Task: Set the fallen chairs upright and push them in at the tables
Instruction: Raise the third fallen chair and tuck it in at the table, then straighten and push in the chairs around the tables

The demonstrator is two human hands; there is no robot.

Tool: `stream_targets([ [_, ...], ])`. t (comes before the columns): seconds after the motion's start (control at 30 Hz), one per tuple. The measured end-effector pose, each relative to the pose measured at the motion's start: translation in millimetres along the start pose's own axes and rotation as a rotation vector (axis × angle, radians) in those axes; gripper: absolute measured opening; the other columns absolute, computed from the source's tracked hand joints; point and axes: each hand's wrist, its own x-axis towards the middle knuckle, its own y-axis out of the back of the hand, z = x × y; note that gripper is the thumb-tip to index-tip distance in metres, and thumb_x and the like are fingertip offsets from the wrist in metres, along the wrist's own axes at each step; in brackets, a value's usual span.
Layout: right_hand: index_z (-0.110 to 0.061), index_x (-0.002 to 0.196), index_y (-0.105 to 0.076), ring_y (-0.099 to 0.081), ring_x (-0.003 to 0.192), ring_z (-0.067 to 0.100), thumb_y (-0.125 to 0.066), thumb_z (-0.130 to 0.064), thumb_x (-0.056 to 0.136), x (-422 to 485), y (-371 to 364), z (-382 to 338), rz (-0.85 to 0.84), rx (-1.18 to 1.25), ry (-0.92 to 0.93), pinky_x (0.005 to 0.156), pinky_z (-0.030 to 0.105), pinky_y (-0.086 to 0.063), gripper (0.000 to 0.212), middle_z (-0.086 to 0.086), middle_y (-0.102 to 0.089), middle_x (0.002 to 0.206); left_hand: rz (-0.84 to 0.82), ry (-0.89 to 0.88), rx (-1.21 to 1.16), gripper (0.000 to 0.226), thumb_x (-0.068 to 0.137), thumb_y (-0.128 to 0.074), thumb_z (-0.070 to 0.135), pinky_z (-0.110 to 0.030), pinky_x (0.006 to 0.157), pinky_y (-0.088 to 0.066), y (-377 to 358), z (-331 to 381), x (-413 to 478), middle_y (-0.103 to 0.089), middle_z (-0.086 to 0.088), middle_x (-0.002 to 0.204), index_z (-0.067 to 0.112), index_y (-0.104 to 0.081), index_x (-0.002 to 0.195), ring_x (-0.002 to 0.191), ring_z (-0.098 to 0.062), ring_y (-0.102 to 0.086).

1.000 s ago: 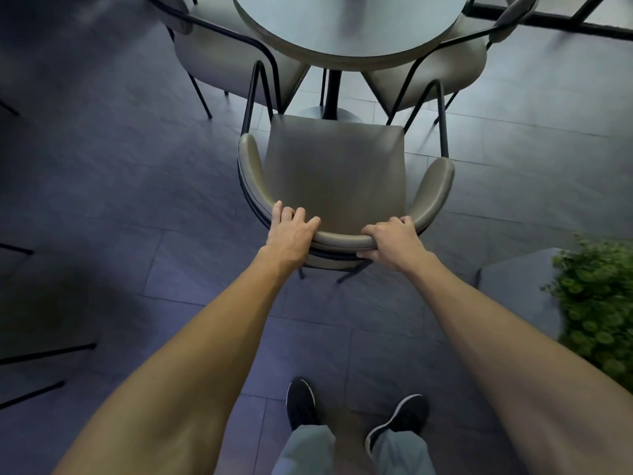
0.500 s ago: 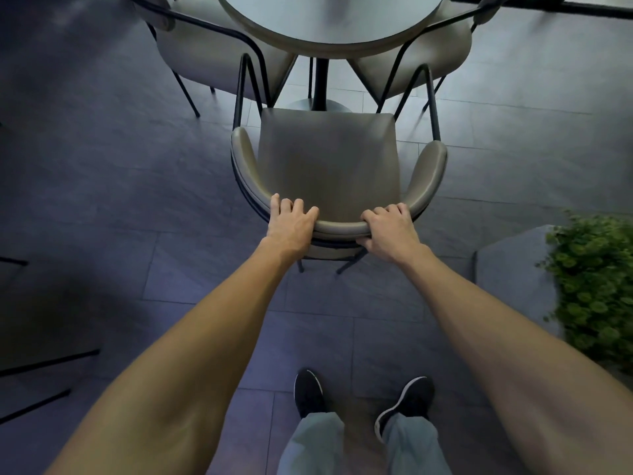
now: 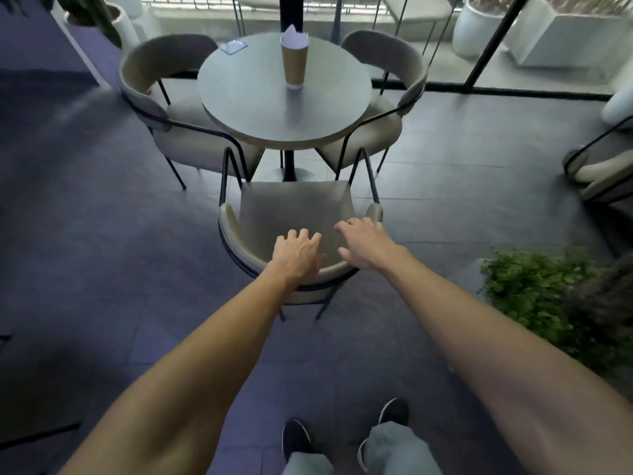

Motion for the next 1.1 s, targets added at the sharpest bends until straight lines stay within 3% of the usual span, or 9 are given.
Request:
stream_targets([
  [0.37, -0.020, 0.141, -0.043, -0.045, 0.127, 0.037, -0.053, -0.035, 0.091, 5, 83, 105, 0.114, -0.008, -0.074, 0.101, 0.051, -0.039, 0.053, 0.013, -0.049, 0.139, 0.184, -0.016, -0.023, 0.047, 0.101, -0.036, 0.049, -0.048, 0.093, -0.044, 105, 76, 84, -0.052, -0.013, 0.133, 0.019, -0.045, 0.136, 0.120, -0.035, -0.051],
  [0.67, -0.020, 0.147, -0.038, -0.043, 0.129, 0.038, -0.057, -0.036, 0.090, 73, 141, 229, 0.113, 0.003, -0.003, 0.104, 0.051, -0.039, 0.062, 0.012, -0.046, 0.145, 0.167, 0.117, -0.030, 0.043, 0.100, -0.037, 0.050, -0.051, 0.093, -0.043, 147, 134, 196, -0.054, -0.014, 0.128, 0.017, -0.050, 0.124, 0.120, -0.038, -0.051],
  [0.8, -0.017, 0.141, -0.042, -0.045, 0.126, 0.039, -0.056, -0.035, 0.089, 109, 167, 281, 0.156, -0.020, 0.007, 0.101, 0.052, -0.040, 0.057, 0.014, -0.048, 0.141, 0.199, 0.146, -0.061, 0.043, 0.100, -0.035, 0.048, -0.050, 0.091, -0.044, 169, 161, 251, -0.055, -0.014, 0.126, 0.017, -0.052, 0.124, 0.117, -0.037, -0.052],
  [1.1, -0.019, 0.142, -0.039, -0.042, 0.126, 0.036, -0.053, -0.033, 0.092, 211, 185, 358, 0.079, -0.071, 0.024, 0.101, 0.049, -0.037, 0.054, 0.012, -0.046, 0.141, 0.254, 0.156, -0.082, 0.041, 0.099, -0.037, 0.047, -0.046, 0.086, -0.044, 192, 174, 389, -0.056, -0.012, 0.125, 0.018, -0.052, 0.125, 0.114, -0.034, -0.054],
])
